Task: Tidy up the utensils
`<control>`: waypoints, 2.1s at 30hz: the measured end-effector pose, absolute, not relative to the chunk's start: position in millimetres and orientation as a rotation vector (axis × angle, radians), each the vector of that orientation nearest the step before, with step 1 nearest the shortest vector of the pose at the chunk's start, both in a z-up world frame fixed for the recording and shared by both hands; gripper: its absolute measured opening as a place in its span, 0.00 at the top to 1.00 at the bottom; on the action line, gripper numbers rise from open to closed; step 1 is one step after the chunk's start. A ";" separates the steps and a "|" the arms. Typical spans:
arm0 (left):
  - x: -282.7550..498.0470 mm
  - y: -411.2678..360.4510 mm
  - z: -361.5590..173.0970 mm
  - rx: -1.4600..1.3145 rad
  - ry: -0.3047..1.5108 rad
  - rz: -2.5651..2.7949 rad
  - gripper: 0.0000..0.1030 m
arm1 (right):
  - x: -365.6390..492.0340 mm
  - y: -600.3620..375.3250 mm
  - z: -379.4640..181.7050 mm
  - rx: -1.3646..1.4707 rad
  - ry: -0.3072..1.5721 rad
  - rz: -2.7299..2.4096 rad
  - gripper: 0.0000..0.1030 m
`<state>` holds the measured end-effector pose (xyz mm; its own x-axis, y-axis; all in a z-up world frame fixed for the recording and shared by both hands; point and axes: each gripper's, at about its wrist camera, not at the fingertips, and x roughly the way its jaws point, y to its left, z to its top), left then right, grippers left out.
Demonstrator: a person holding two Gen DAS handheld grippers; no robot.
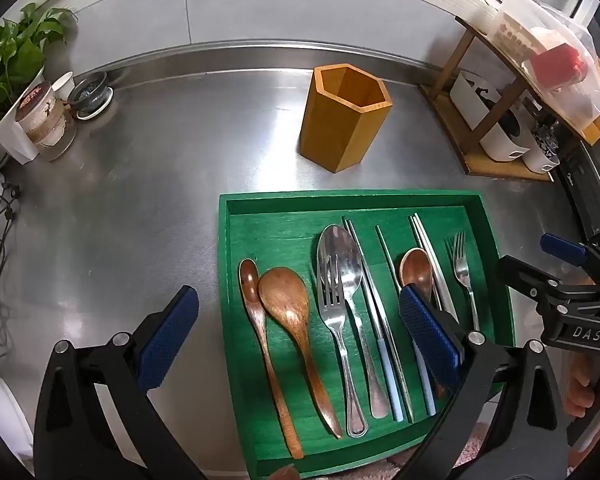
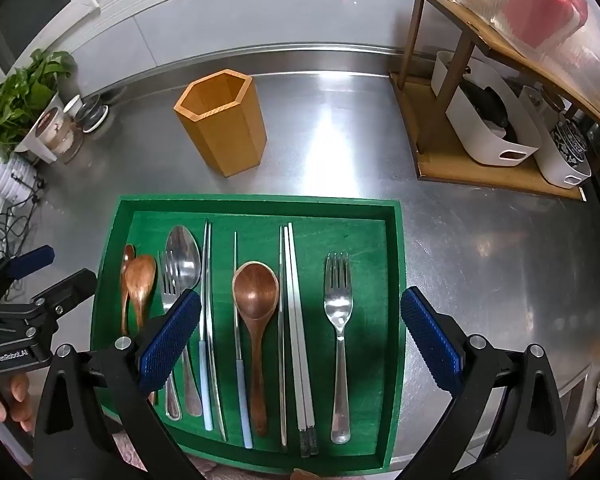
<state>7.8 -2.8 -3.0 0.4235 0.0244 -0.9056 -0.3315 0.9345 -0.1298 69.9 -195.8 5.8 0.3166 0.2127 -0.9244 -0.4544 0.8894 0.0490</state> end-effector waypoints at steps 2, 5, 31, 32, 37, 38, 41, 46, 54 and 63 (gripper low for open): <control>7.7 -3.0 -3.0 -0.307 1.117 0.229 0.08 | 70.7 -195.5 5.9 -0.237 1.172 0.445 0.04; 7.9 -2.5 -3.3 -0.306 1.117 0.232 0.08 | 70.6 -194.9 6.1 -0.239 1.173 0.446 0.04; 4.7 -6.3 1.0 -0.297 1.112 0.234 0.08 | 66.4 -194.8 8.2 -0.239 1.171 0.453 0.04; 5.0 -5.9 1.3 -0.296 1.112 0.235 0.08 | 66.5 -194.7 8.1 -0.239 1.172 0.452 0.04; 4.3 -5.1 1.7 -0.295 1.114 0.235 0.08 | 64.9 -194.1 8.6 -0.243 1.171 0.457 0.04; 4.2 -4.6 1.8 -0.295 1.115 0.235 0.08 | 64.7 -193.9 8.9 -0.241 1.171 0.457 0.04; 4.1 -4.7 1.8 -0.295 1.115 0.235 0.08 | 64.1 -193.2 9.3 -0.242 1.173 0.456 0.04; 4.1 -4.6 1.9 -0.296 1.114 0.234 0.08 | 65.4 -191.8 9.2 -0.243 1.173 0.456 0.04; 4.4 -3.5 2.1 -0.294 1.116 0.235 0.08 | 65.1 -190.5 9.4 -0.240 1.173 0.458 0.04; 5.0 -3.4 0.9 -0.292 1.119 0.235 0.08 | 66.9 -193.3 9.0 -0.236 1.175 0.458 0.04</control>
<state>5.0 -3.4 0.9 0.4185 0.0391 -0.9074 -0.3294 0.9376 -0.1115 66.9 -193.3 9.0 0.3078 0.2215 -0.9253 -0.4630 0.8845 0.0577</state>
